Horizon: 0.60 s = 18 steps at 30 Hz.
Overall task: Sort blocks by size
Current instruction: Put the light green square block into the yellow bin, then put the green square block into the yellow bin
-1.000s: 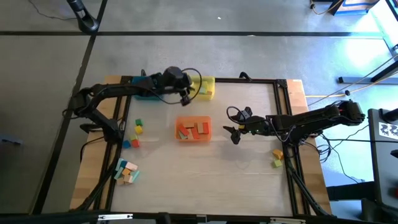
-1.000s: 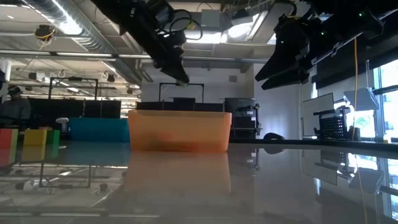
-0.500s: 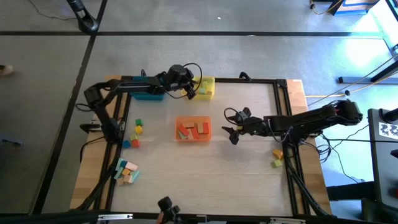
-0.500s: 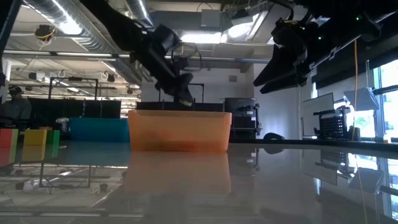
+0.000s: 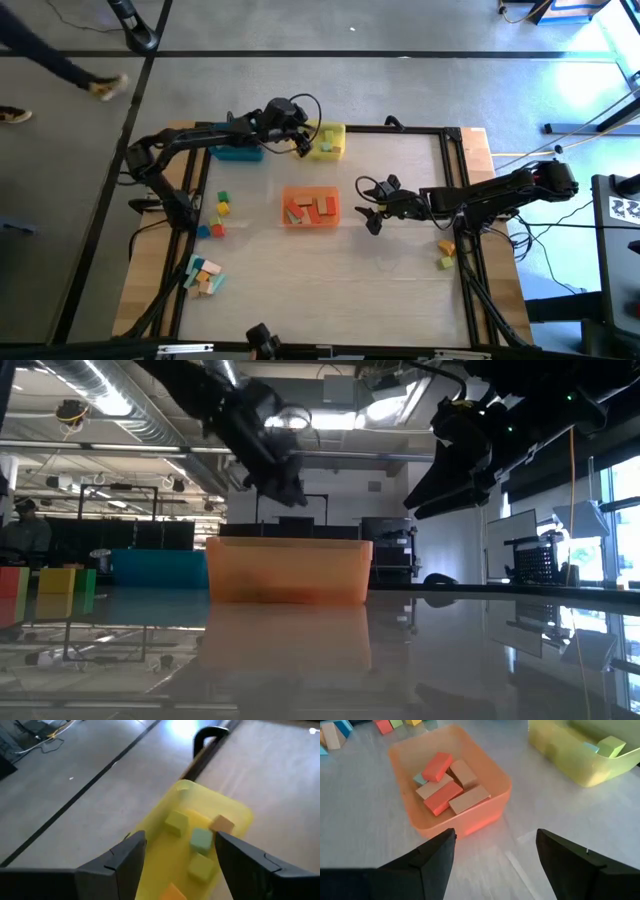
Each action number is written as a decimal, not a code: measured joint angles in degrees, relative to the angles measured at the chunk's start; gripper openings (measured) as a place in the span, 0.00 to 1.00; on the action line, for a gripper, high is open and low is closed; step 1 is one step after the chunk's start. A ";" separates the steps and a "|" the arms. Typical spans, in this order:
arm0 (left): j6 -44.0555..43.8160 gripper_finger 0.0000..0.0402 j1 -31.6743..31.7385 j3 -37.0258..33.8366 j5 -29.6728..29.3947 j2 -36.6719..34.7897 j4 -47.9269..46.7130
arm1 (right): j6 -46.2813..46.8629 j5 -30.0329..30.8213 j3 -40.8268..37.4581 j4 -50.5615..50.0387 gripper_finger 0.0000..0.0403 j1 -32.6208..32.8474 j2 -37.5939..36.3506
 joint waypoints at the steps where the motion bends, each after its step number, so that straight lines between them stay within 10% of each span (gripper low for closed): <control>1: 0.40 0.56 -0.50 0.41 0.00 -1.20 -2.10 | 0.00 -0.01 0.00 0.00 0.68 0.00 0.00; 18: -12.27 0.53 -17.23 1.03 -0.01 -17.50 -50.93 | -0.07 -0.01 0.00 -0.33 0.68 0.00 0.00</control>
